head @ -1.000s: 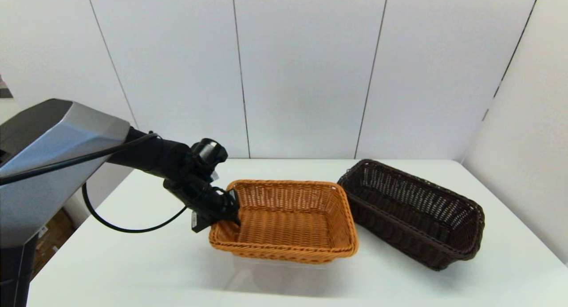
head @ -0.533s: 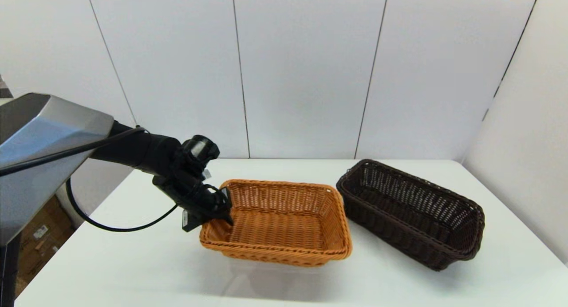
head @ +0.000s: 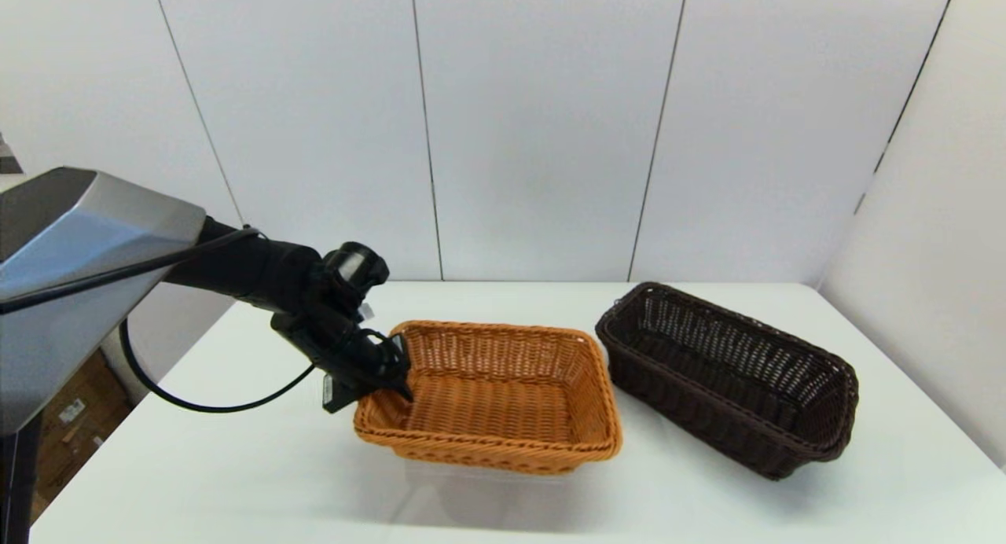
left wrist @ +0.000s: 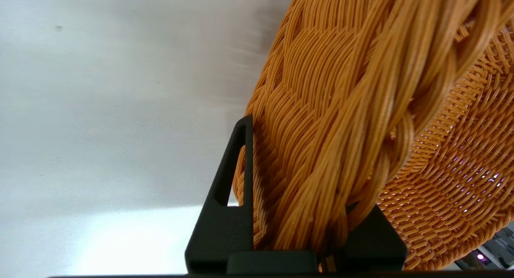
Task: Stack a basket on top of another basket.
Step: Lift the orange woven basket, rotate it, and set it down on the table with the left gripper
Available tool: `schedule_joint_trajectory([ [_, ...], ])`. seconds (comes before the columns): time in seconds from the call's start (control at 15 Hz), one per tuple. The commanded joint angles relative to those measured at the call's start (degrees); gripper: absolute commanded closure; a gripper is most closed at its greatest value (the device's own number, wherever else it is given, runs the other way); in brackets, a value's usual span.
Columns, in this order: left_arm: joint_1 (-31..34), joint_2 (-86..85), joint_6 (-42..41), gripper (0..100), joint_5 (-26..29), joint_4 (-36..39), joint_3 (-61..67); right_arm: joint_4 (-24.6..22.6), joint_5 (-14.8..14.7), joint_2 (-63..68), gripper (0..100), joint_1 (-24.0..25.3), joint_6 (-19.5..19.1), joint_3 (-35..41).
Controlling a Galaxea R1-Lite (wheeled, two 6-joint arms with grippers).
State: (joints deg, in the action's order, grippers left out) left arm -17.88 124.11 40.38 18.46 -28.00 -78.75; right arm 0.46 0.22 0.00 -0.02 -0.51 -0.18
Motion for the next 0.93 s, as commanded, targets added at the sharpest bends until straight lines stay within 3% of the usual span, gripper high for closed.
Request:
schedule_joint_trajectory([
  [0.07,-0.49,1.31,0.32,100,0.0,-0.04,-0.17,-0.02,0.04,0.0,0,0.02,-0.02,0.01],
  [0.93,-2.07,3.33,2.87,100,0.09,1.28,-2.02,-0.02,0.04,-0.09,0,0.02,-0.02,0.01],
])
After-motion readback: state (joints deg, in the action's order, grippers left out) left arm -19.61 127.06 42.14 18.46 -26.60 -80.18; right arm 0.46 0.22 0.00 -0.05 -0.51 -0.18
